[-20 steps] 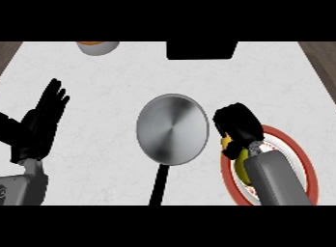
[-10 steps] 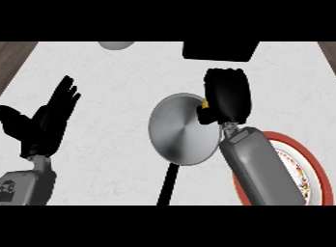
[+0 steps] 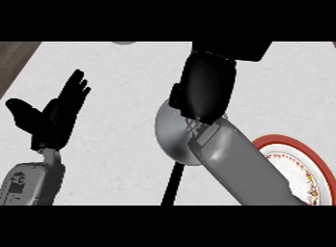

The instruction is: Pick the lemon from the plate and place it in the pan

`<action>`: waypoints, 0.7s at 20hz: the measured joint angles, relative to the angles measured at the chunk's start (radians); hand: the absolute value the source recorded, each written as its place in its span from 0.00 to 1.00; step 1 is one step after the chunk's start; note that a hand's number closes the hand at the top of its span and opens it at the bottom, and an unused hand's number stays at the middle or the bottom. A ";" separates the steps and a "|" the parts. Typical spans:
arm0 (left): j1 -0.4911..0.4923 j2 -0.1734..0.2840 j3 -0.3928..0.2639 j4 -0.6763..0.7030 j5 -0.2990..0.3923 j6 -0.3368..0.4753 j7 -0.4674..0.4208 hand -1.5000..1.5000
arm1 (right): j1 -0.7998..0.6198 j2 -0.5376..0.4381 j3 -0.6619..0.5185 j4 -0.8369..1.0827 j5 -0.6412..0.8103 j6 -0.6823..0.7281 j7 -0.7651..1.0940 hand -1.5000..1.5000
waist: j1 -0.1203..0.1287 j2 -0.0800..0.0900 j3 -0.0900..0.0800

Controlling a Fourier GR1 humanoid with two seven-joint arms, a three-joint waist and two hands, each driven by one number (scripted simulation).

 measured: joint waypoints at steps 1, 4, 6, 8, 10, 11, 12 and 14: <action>-0.003 0.004 0.002 -0.002 -0.002 0.001 0.003 0.50 | -0.018 -0.002 0.015 0.006 -0.011 -0.005 0.025 1.00 | -0.001 0.001 0.000; -0.014 -0.001 0.003 0.010 -0.007 0.009 0.000 0.50 | -0.063 -0.005 0.060 0.029 -0.046 -0.027 0.085 1.00 | -0.014 0.005 0.001; -0.006 -0.001 0.008 0.011 -0.009 0.012 -0.008 0.50 | -0.079 -0.007 0.079 0.041 -0.059 -0.045 0.110 1.00 | -0.027 0.005 0.002; 0.008 -0.002 0.011 0.003 -0.008 0.014 -0.011 0.50 | -0.069 -0.007 0.094 0.051 -0.057 -0.068 0.124 1.00 | -0.040 0.005 0.002; 0.012 0.009 0.022 -0.010 -0.007 0.016 -0.003 0.50 | -0.045 -0.008 0.108 0.047 -0.057 -0.089 0.127 1.00 | -0.054 0.004 0.003; 0.014 0.010 0.028 -0.008 -0.007 0.020 -0.003 0.50 | -0.031 -0.008 0.108 0.045 -0.054 -0.097 0.122 1.00 | -0.063 0.004 0.003; 0.013 0.009 0.031 -0.001 -0.008 0.021 -0.009 0.50 | -0.029 -0.008 0.111 0.053 -0.061 -0.107 0.119 1.00 | -0.067 0.005 0.003; 0.029 0.013 0.035 -0.019 -0.003 0.017 -0.001 0.50 | -0.003 -0.007 0.105 0.071 -0.061 -0.137 0.102 1.00 | -0.073 0.005 0.004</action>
